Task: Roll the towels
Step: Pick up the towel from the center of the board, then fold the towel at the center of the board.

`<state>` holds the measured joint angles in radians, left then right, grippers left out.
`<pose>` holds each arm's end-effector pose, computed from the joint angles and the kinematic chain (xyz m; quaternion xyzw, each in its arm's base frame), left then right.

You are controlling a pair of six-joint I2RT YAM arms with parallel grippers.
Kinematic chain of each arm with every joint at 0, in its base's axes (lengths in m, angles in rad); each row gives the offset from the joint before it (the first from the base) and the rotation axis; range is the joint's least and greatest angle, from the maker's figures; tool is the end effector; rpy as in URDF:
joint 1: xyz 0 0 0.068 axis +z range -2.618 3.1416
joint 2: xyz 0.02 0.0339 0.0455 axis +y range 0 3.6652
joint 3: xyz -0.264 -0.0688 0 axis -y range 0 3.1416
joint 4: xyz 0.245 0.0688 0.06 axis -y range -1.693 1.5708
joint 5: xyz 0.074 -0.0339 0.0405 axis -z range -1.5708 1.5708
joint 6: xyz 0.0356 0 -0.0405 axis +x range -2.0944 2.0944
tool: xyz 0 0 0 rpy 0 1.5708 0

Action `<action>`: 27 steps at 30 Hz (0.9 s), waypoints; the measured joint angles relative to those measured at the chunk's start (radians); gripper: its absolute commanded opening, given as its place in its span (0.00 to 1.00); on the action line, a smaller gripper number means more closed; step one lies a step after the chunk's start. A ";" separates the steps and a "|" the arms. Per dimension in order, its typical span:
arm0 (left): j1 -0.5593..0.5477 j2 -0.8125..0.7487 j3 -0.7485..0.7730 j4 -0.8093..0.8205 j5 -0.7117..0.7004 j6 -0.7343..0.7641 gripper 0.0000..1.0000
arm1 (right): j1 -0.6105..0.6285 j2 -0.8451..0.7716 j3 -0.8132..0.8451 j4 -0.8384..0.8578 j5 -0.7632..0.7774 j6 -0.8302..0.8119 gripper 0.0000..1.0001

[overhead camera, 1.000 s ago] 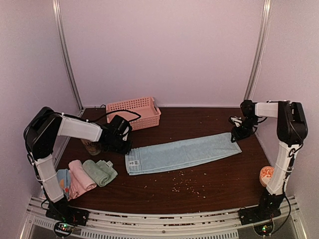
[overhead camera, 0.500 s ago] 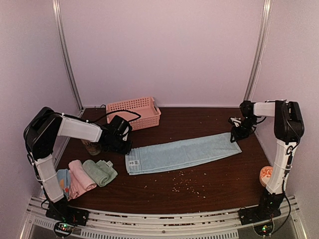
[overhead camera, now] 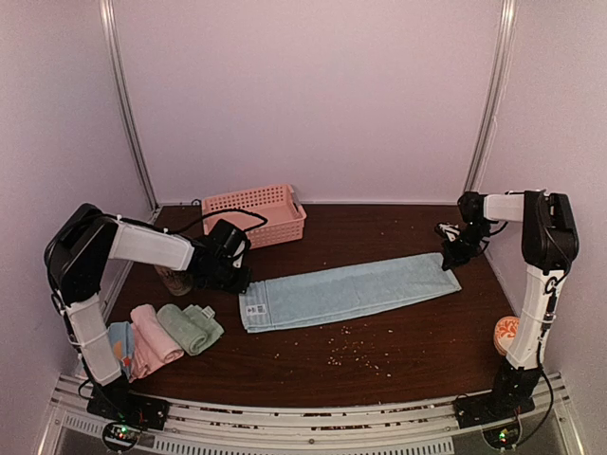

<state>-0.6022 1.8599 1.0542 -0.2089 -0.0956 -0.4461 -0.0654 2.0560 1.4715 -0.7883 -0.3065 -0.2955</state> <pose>0.3036 -0.2045 0.1384 0.0618 0.9586 -0.0975 0.2604 0.4016 -0.0155 0.1560 -0.1279 0.9752 0.1319 0.1234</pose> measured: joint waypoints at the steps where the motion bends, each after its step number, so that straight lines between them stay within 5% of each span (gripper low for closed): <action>1: 0.000 -0.002 0.000 -0.003 -0.002 0.000 0.00 | -0.001 0.000 0.003 -0.006 0.002 0.000 0.00; 16: 0.000 -0.051 0.000 -0.056 -0.016 0.009 0.00 | -0.087 -0.004 0.261 -0.141 0.086 0.004 0.00; 27: -0.014 -0.090 -0.026 -0.063 0.041 0.042 0.00 | -0.010 -0.007 0.256 -0.262 -0.175 0.003 0.00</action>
<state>-0.6159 1.7702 1.0286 -0.2722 -0.0547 -0.4042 -0.0753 2.0487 1.7279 -1.0500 -0.4812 -0.2924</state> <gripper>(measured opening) 0.003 0.022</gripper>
